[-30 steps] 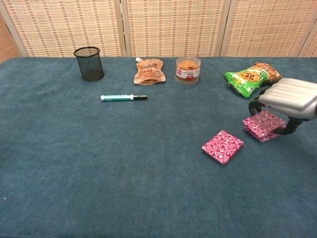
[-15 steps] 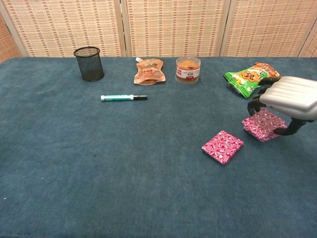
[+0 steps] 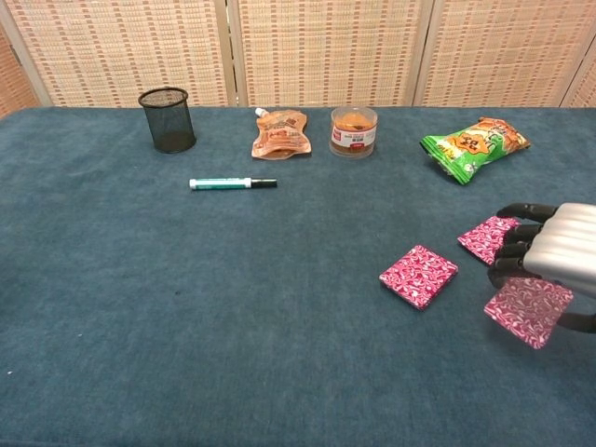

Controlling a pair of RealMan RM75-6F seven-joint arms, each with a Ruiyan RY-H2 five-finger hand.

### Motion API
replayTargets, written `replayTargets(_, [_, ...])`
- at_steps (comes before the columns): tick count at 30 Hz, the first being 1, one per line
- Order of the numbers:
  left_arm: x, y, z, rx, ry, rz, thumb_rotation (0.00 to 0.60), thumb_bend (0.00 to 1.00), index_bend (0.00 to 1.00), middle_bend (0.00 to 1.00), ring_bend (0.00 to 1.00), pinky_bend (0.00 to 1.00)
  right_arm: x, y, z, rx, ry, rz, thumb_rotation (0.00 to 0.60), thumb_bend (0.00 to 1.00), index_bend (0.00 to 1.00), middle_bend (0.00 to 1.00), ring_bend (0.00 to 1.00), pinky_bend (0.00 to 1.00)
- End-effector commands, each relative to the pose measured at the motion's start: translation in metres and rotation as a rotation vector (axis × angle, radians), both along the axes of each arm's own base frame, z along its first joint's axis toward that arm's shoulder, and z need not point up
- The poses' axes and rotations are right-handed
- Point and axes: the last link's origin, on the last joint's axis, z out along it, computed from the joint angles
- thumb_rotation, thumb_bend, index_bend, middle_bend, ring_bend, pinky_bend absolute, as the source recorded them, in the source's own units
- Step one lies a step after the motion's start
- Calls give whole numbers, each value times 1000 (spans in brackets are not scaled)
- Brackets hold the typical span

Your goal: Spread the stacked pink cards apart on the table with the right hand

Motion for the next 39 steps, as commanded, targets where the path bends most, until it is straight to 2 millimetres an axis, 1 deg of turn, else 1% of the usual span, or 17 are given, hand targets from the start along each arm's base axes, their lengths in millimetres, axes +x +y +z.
replayTargets(1, [1, -1, 1, 0, -2, -4, 600, 472, 0, 0, 73, 144, -4, 4, -8, 15, 7, -9, 600, 211, 536, 466, 249, 96])
replayTargets(4, [0, -3, 3, 7, -5, -2, 600, 472, 0, 0, 73, 144, -6, 4, -13, 19, -3, -18, 600, 211, 469, 465, 247, 96])
replayTargets(5, [0, -3, 4, 10, -5, 0, 600, 472, 0, 0, 73, 144, -6, 4, -14, 19, -3, -16, 600, 211, 432, 449, 238, 96])
replayTargets(7, [0, -1, 3, 9, -6, 4, 600, 472, 0, 1, 73, 144, -7, 3, -15, 21, -2, -25, 600, 211, 358, 388, 210, 96])
replayTargets(8, [0, -1, 3, 7, -5, 5, 600, 473, 0, 1, 72, 144, -8, 4, -15, 24, 2, -35, 600, 211, 291, 317, 185, 96])
replayTargets(11, [0, 0, 3, 4, -4, 7, 600, 472, 0, 1, 74, 145, -8, 3, -16, 36, 15, -58, 600, 211, 132, 149, 122, 96])
replayTargets(12, [-1, 0, 3, 4, -5, 9, 600, 473, 0, 1, 75, 145, -8, 3, -16, 36, 20, -61, 600, 211, 85, 107, 102, 95])
replayTargets(15, [-2, 0, 5, 13, -7, 12, 600, 473, 0, 1, 75, 145, -6, 5, -13, 30, 20, -62, 600, 211, 19, 57, 74, 92])
replayTargets(18, [-2, 0, 6, 19, -9, 12, 600, 473, 0, 1, 75, 145, -3, 7, -8, 14, 7, -54, 600, 211, 9, 56, 73, 91])
replayTargets(21, [-1, 0, 6, 19, -8, 9, 600, 473, 0, 2, 74, 145, 1, 11, 5, -24, -14, -33, 600, 211, 8, 56, 69, 86])
replayTargets(25, [-1, 0, 7, 23, -9, 6, 600, 473, 0, 4, 100, 146, 5, 21, 33, -119, -106, -81, 600, 211, 2, 52, 46, 80])
replayTargets(27, [-3, 2, 7, 23, -8, 12, 600, 473, 0, 6, 116, 147, 1, 28, 45, -177, -147, -147, 600, 211, 0, 26, 20, 75])
replayTargets(29, [-4, 3, 7, 24, -7, 20, 600, 473, 0, 6, 117, 148, -7, 35, 58, -263, -213, -239, 600, 211, 0, 1, 1, 47])
replayTargets(31, [-4, 3, 8, 28, -6, 20, 600, 473, 0, 6, 117, 148, -16, 43, 72, -360, -294, -303, 600, 211, 0, 0, 0, 20])
replayTargets(35, [-4, 3, 7, 35, 1, 17, 600, 473, 0, 6, 116, 148, -35, 62, 96, -560, -402, -341, 600, 211, 0, 0, 0, 0])
replayTargets(37, [-4, 4, 6, 34, 4, 17, 600, 473, 0, 6, 116, 148, -39, 69, 104, -582, -391, -353, 600, 211, 0, 0, 0, 0])
replayTargets(39, [-5, 5, 5, 33, 9, 20, 600, 473, 0, 5, 116, 148, -42, 70, 108, -597, -400, -380, 600, 211, 0, 0, 0, 0])
